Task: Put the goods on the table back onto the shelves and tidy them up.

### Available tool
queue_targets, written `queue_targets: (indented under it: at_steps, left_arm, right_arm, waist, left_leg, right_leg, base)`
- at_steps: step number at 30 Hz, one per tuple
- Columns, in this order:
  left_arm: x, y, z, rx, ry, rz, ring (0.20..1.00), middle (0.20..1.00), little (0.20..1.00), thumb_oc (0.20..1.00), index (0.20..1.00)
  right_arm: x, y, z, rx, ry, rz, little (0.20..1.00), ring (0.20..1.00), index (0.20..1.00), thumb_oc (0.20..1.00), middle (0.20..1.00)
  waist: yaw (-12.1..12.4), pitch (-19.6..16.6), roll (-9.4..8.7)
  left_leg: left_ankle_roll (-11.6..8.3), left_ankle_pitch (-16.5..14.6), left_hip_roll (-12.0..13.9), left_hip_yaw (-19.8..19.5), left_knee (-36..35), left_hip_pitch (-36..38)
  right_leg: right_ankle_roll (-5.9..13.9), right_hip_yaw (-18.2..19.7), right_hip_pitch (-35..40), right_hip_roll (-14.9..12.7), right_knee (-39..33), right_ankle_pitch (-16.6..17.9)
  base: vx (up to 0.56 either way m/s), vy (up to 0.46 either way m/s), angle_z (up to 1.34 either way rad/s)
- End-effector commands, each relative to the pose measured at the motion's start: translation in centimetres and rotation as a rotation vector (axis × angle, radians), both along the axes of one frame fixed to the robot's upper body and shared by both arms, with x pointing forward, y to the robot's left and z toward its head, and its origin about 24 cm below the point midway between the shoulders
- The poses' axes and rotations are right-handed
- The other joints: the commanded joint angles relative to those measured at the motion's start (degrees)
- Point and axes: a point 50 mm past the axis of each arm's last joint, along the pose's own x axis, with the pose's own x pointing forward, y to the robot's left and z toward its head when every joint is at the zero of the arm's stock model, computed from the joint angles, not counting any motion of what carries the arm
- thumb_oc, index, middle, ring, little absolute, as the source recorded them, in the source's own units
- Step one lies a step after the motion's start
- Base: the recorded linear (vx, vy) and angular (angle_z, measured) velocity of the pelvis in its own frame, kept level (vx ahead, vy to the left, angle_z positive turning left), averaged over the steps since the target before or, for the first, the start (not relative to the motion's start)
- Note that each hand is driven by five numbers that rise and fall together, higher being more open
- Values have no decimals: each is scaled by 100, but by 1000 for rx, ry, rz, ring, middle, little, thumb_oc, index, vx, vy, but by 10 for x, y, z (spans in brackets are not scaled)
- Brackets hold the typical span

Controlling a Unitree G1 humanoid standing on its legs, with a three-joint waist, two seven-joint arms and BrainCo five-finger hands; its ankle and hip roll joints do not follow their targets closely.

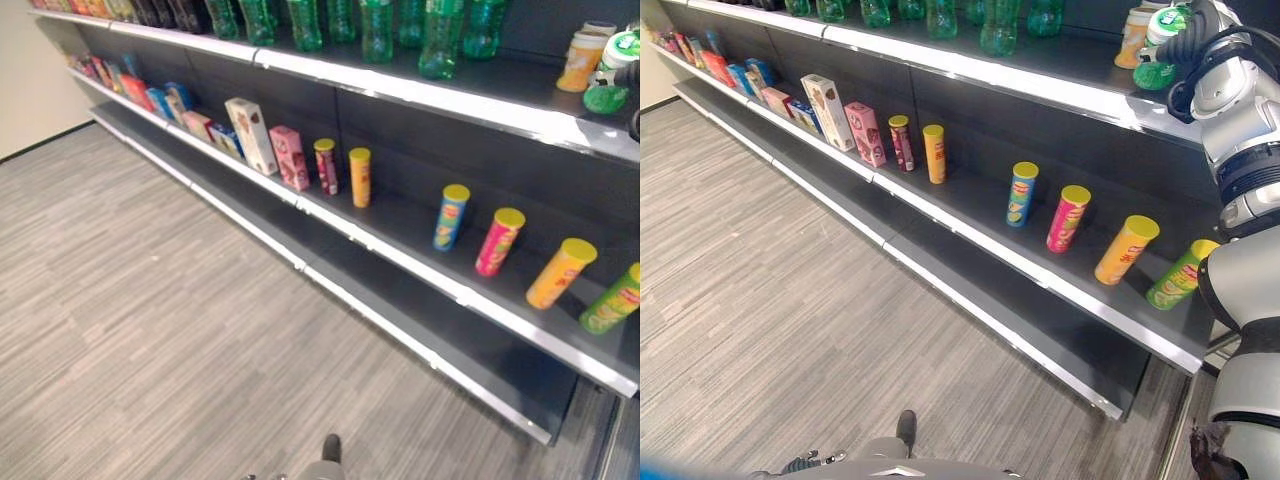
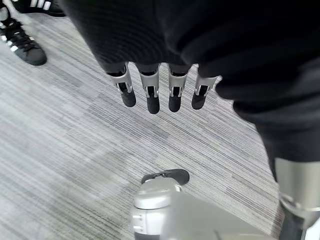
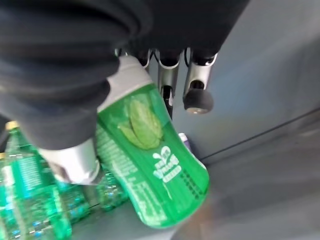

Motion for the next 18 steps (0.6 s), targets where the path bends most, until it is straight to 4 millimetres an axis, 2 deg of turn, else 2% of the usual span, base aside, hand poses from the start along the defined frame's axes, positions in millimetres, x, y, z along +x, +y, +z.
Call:
queue_targets:
  at_steps: [1, 5, 12, 13, 14, 15, 16, 18]
  left_arm:
    - [15, 25, 9, 74, -32, -21, 1000, 1000, 1000, 1000, 1000]
    - [7, 26, 7, 82, -4, -24, 1000, 1000, 1000, 1000, 1000]
    - [9, 25, 8, 81, -10, -33, 1000, 1000, 1000, 1000, 1000]
    - [10, 25, 8, 82, -13, -32, 1000, 1000, 1000, 1000, 1000]
    - [12, 24, 8, 80, -19, -36, 1000, 1000, 1000, 1000, 1000]
    - [12, 24, 8, 80, -19, -36, 1000, 1000, 1000, 1000, 1000]
    - [11, 24, 8, 79, -16, -35, 1000, 1000, 1000, 1000, 1000]
    - [11, 24, 8, 80, -15, -41, 1000, 1000, 1000, 1000, 1000]
  right_arm:
    - [-13, 15, 58, -75, -169, 33, 200, 200, 200, 200, 200]
    - [-13, 17, 60, -88, -172, 30, 200, 200, 200, 200, 200]
    - [-11, 17, 57, -88, -163, 31, 200, 200, 200, 200, 200]
    - [-11, 19, 56, -88, -159, 34, 200, 200, 200, 200, 200]
    - [-10, 18, 54, -95, -153, 33, 200, 200, 200, 200, 200]
    - [-10, 18, 54, -94, -153, 33, 200, 200, 200, 200, 200]
    - [-8, 20, 51, -99, -138, 38, 200, 200, 200, 200, 200]
    - [-7, 21, 50, -106, -126, 39, 200, 200, 200, 200, 200]
  waist:
    - [209, 100, -479]
    - [225, 88, -434]
    - [296, 109, -422]
    - [305, 101, -442]
    - [316, 119, -406]
    - [314, 119, -407]
    - [320, 106, -430]
    - [317, 111, -430]
  left_leg:
    - [-348, -360, 33, 87, -78, 546]
    - [-352, -395, -5, 48, -127, 574]
    - [-352, -472, -51, 4, -164, 522]
    - [-402, -587, -28, -7, -169, 574]
    - [-350, -487, -69, -31, -169, 505]
    - [-350, -487, -70, -34, -169, 504]
    - [-400, -606, -52, -31, -170, 569]
    - [-393, -617, -71, -36, -170, 569]
  right_leg:
    - [2, 418, -107, -361, 465, -548]
    - [20, 317, -89, -394, 475, -558]
    - [55, 208, -61, -435, 422, -545]
    - [56, 262, 2, -419, 414, -687]
    - [63, 149, -38, -460, 429, -547]
    - [64, 147, -37, -460, 428, -547]
    - [67, 211, 39, -438, 416, -694]
    - [72, 208, 41, -451, 420, -687]
  base:
    - [38, 3, 19]
    - [38, 18, 21]
    - [24, 3, 9]
    - [12, 14, 10]
    - [12, 14, 11]
    - [22, 15, 10]
    - [89, -47, 12]
    - [57, -9, 12]
